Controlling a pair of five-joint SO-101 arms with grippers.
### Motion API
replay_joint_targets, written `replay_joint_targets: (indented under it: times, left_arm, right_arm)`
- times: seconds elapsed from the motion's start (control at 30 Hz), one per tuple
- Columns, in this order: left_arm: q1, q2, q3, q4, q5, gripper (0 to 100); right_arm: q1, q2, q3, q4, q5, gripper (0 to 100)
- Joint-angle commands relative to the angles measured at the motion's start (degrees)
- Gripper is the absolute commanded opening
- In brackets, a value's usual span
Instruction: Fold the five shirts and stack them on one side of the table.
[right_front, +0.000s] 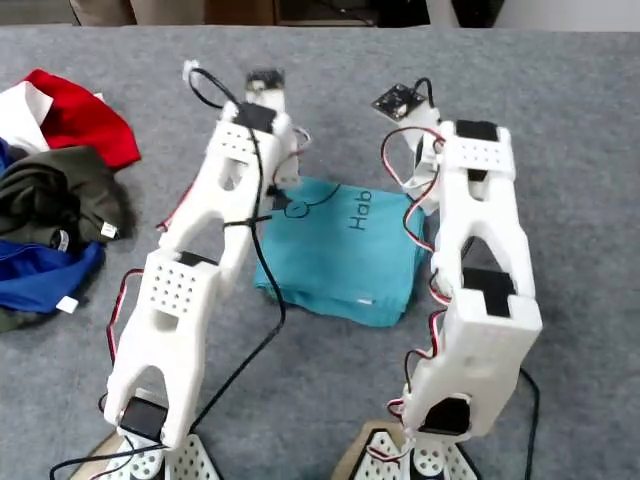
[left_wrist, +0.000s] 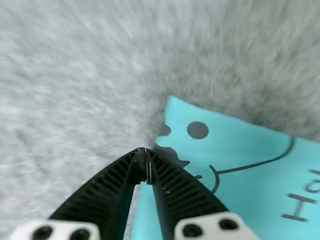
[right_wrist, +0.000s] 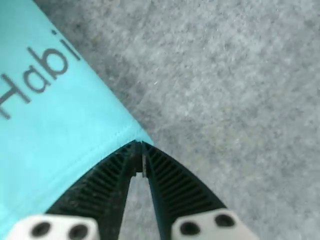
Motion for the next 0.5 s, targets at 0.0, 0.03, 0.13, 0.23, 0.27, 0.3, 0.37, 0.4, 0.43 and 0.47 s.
replay_joint_targets:
  times: [0.0,0.03,0.13,0.23,0.27,0.3,0.37,0.4,0.43,0.47]
  left_arm:
    - [0.4,-1.0,-10.7,4.7,0.0,2]
    - [0.8,-1.0,-12.7,6.0,0.0,2]
    - [2.2,-0.8,-15.6,6.7,0.0,2]
    - [3.9,1.2,-14.8,3.6,0.0,2]
    - [4.2,2.3,-14.3,2.3,0.2,2]
    - [4.4,3.6,-14.2,1.1,0.2,2]
    - [4.6,6.9,-14.2,-1.1,0.3,2]
    - [4.6,8.6,-14.6,-1.3,0.3,2]
    - [4.6,9.7,-14.7,-1.2,0.2,2]
    - [4.5,10.8,-14.8,-1.2,0.1,2]
  right_arm:
    - [-2.1,-8.9,-4.0,2.9,-0.4,0.5]
    - [-2.6,-10.2,-4.0,3.7,-0.4,0.5]
    - [-3.6,-12.6,-4.0,6.1,-0.5,0.5]
    - [-3.9,-13.8,-3.5,9.1,-1.9,0.5]
    - [-4.4,-14.3,-3.2,10.0,-3.1,0.5]
    - [-4.5,-14.8,-2.3,10.8,-3.8,0.5]
    - [-4.8,-16.1,1.1,11.8,-4.1,0.5]
    - [-4.9,-17.3,3.5,11.9,-4.1,0.5]
    - [-5.1,-18.8,6.1,11.8,-4.1,0.5]
    - [-5.1,-20.5,9.1,11.6,-3.9,0.5]
